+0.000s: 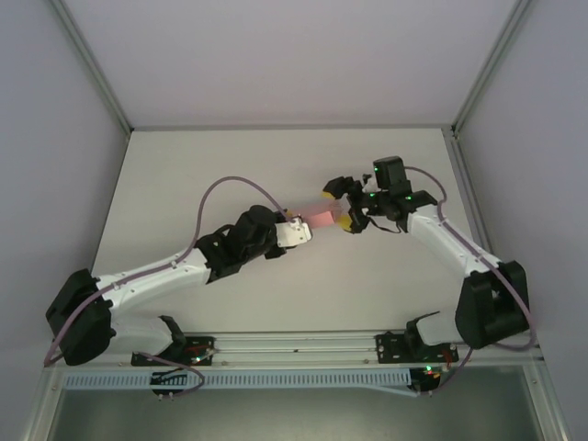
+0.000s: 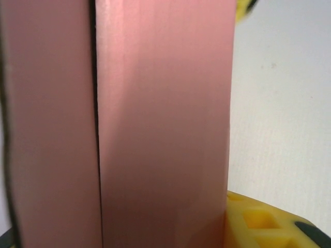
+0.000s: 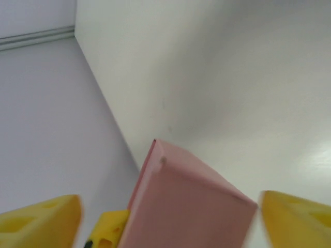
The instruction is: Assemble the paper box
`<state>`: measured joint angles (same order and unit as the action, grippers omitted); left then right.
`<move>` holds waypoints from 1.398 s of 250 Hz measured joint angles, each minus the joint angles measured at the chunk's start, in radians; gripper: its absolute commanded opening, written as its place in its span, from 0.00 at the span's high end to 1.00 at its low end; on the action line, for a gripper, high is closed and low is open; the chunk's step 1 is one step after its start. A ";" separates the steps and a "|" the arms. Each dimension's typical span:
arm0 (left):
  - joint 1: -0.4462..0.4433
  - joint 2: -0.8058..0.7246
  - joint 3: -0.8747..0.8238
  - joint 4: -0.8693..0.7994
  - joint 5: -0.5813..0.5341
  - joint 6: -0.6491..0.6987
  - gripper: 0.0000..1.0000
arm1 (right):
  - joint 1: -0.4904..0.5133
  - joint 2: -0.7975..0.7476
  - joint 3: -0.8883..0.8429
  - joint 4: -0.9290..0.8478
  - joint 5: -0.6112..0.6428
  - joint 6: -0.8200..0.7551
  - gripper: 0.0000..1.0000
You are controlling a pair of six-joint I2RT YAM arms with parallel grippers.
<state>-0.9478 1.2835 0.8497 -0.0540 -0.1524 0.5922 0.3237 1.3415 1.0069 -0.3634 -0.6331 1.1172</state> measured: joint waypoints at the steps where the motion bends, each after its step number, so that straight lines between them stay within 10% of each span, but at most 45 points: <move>1: 0.001 0.000 0.001 -0.004 0.002 0.000 0.65 | -0.002 -0.003 0.000 -0.001 0.005 -0.004 0.00; 62: 0.100 0.007 0.102 -0.298 0.164 0.007 0.66 | -0.041 -0.301 -0.019 -0.012 0.388 -0.432 0.00; 110: 0.183 0.091 0.149 -0.456 0.302 0.048 0.64 | -0.039 -0.441 -0.190 0.174 0.268 -0.742 0.00; 168: 0.257 0.225 0.226 -0.544 0.400 0.083 0.61 | 0.014 -0.298 -0.171 0.104 0.052 -1.056 0.12; 272: 0.267 0.432 0.421 -0.655 0.389 0.111 0.59 | 0.143 0.046 0.008 -0.029 0.092 -1.352 0.30; 350: 0.267 0.458 0.450 -0.687 0.389 0.124 0.58 | 0.150 0.145 0.062 -0.040 0.162 -1.407 0.71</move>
<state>-0.6804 1.7416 1.2999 -0.7410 0.2363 0.7166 0.4736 1.4864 1.0687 -0.4034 -0.4709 -0.2893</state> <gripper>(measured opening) 0.421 0.381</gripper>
